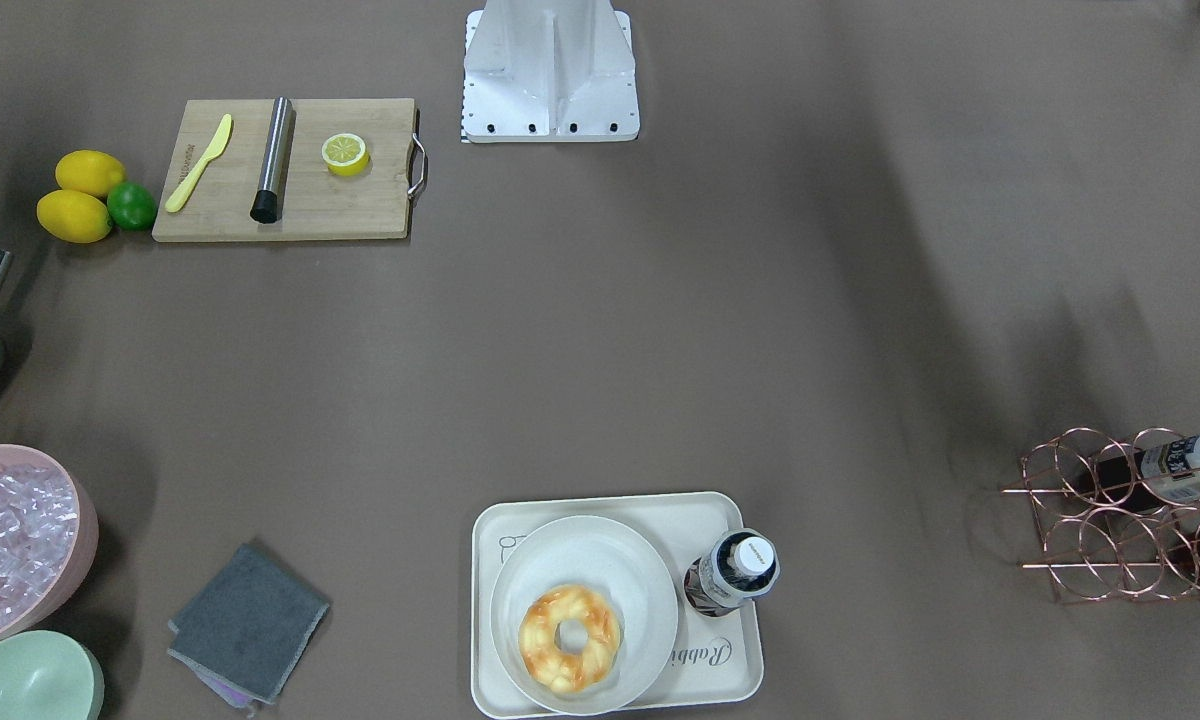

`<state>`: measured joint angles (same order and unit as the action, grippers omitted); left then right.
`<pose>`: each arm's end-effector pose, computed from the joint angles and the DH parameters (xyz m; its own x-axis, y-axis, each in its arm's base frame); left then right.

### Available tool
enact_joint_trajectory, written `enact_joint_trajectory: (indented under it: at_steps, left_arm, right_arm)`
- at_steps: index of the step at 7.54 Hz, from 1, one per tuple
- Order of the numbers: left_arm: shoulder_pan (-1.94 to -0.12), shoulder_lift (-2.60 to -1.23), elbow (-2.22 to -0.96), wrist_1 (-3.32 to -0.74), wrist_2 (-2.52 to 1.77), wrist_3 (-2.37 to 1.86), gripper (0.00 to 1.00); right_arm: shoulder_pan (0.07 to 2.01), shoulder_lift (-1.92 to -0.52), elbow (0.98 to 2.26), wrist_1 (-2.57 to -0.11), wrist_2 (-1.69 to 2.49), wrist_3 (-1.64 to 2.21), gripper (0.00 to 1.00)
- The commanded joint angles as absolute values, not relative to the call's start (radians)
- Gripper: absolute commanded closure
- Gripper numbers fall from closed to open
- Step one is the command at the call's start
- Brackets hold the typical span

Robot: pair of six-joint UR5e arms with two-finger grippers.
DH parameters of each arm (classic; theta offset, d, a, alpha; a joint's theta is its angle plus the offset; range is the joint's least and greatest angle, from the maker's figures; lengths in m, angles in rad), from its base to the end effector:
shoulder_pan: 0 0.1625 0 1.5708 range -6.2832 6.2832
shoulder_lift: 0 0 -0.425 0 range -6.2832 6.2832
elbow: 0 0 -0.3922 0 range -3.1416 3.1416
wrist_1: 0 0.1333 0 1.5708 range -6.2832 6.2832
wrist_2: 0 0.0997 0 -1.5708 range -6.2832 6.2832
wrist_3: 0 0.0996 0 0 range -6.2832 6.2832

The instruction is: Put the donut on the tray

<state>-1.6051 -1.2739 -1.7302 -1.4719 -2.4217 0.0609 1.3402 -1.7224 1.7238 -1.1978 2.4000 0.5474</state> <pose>-0.0702 -0.3435 0.7098 0.6537 -0.1391 -0.7439 -0.0065 0.9819 -0.1893 -0.0435 -0.4473 0.6082 0.6196 0.1156 0.7764 -0.1285 0.9907 -0.0449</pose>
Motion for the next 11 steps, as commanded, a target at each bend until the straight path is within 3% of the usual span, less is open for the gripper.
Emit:
enact_joint_trajectory:
  at_steps: [1, 4, 11]
  left_arm:
    - [-1.603, -1.275, -1.729, -1.473, -2.419, 0.061, 0.02]
    - [-1.603, -1.284, -1.727, -1.471, -2.418, 0.057, 0.02]
    - [-1.609, -1.302, -1.758, -1.468, -2.419, 0.051, 0.02]
  right_arm:
    - [1.383, -1.733, 1.684, -1.271, 2.399, 0.341, 0.00]
    - [1.491, -1.720, 1.698, -1.446, 2.410, 0.127, 0.00]
    - [1.505, -1.704, 1.709, -1.463, 2.410, 0.120, 0.00]
